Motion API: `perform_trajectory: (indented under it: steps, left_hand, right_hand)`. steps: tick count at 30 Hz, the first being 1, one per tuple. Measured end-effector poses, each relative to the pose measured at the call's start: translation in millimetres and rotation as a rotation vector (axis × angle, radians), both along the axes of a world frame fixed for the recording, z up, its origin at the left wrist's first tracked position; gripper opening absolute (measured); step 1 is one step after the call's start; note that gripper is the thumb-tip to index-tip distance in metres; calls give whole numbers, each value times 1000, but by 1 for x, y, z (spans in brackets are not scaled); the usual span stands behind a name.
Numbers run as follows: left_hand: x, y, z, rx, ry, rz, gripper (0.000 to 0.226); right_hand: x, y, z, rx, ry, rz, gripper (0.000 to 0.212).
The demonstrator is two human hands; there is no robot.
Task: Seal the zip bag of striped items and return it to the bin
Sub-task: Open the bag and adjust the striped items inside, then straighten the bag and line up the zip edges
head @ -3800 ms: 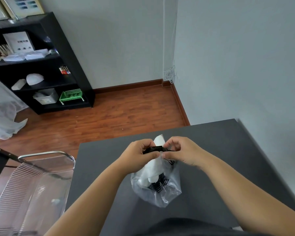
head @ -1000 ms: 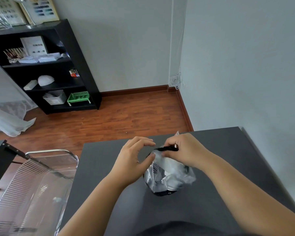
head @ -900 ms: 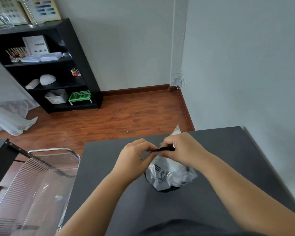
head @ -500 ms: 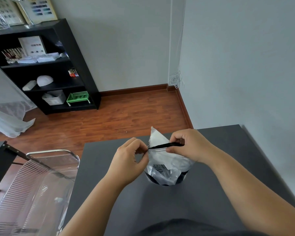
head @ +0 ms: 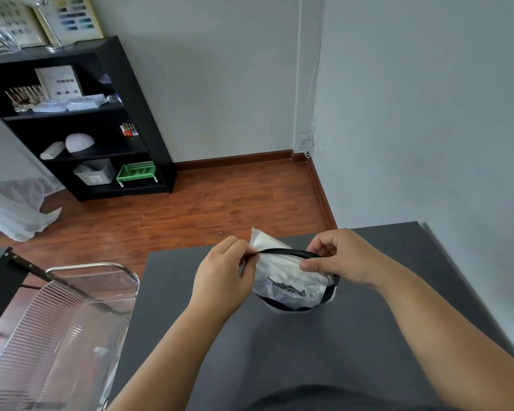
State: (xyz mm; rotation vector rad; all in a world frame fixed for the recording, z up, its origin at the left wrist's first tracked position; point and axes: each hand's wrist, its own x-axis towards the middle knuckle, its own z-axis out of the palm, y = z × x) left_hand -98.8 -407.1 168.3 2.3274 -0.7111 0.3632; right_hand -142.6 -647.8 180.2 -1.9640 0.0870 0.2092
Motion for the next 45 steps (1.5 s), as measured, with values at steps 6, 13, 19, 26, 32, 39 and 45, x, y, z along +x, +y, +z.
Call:
perform_trajectory:
  steps: [6, 13, 19, 26, 32, 39, 45]
  left_hand:
    - [-4, -7, -4, -12, 242, -201, 12]
    - [-2, -29, -6, -92, 162, -49, 7]
    - [3, -16, 1, 62, 339, -55, 26]
    - [-2, -25, 3, 326, 404, -94, 16]
    - [3, -20, -4, 276, 336, -20, 18]
    - [8, -13, -13, 403, 69, 208, 19]
    - [-3, -14, -7, 170, 131, -143, 41]
  right_hand:
    - [5, 3, 1, -134, -245, -43, 24]
    - [4, 7, 2, -53, -165, 76, 27]
    - [-7, -12, -6, -325, -17, 59, 16]
    - [-4, 4, -9, -427, -292, -54, 21]
    - [-3, -10, -14, -551, -129, -18, 13]
    - [-9, -12, -19, -399, -63, -192, 20]
    - [0, -13, -15, -46, 47, -361, 10]
